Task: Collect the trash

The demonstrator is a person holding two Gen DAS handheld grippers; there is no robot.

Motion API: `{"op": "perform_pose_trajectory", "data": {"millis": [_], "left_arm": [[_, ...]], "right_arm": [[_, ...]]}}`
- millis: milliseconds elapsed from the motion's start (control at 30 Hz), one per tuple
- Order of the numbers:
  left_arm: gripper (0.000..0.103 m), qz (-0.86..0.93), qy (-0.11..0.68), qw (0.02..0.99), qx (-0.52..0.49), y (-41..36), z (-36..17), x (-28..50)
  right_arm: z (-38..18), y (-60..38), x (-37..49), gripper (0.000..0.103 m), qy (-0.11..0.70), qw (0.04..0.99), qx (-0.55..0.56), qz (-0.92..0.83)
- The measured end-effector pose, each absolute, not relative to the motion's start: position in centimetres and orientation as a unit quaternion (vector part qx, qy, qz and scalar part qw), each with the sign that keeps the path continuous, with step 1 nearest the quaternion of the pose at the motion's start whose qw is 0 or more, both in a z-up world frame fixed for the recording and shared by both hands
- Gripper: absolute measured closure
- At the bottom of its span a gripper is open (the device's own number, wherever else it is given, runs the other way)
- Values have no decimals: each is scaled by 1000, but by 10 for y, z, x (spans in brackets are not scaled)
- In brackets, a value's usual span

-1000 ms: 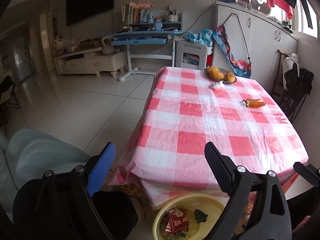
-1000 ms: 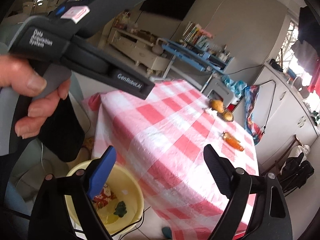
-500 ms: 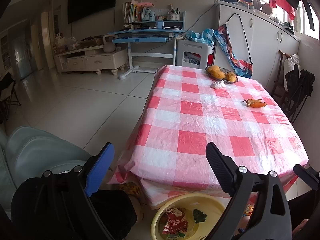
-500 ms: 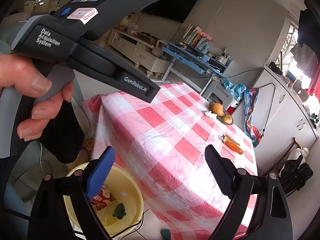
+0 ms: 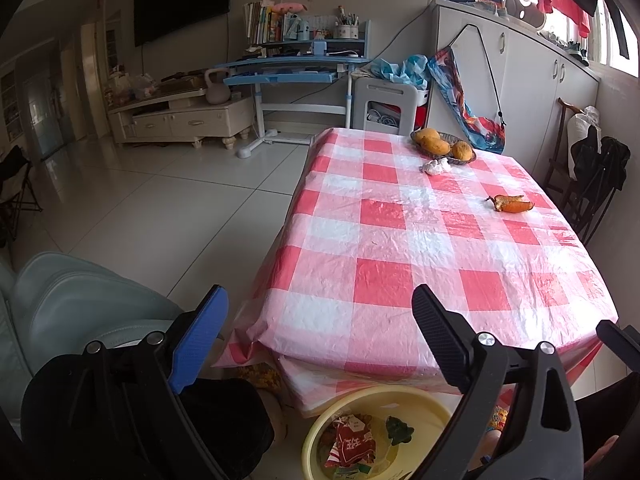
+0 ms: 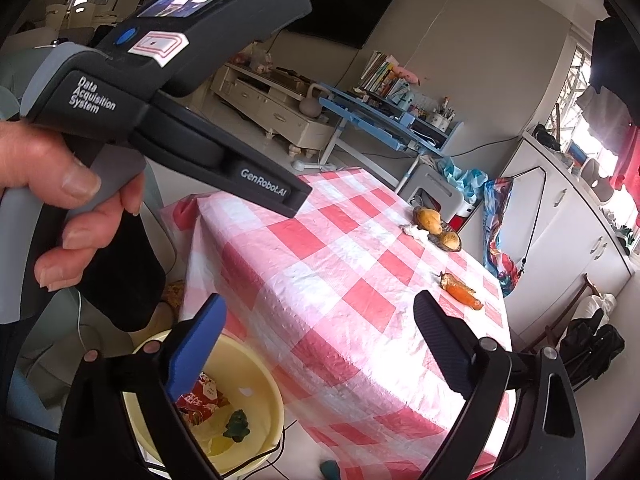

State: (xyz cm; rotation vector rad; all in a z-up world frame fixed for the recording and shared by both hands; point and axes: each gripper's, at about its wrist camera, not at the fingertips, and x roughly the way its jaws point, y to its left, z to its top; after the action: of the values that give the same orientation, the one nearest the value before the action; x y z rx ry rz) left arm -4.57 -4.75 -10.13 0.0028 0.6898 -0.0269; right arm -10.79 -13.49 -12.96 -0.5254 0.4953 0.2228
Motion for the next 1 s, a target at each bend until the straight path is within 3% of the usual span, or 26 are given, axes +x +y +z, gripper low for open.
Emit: {"op": "perform_pose_trajectory", "data": {"millis": [1000], "left_arm": [[12, -19, 345, 938, 5, -53, -106, -47]], "right_arm": [[-132, -135, -109, 9, 243, 928, -263, 107]]}}
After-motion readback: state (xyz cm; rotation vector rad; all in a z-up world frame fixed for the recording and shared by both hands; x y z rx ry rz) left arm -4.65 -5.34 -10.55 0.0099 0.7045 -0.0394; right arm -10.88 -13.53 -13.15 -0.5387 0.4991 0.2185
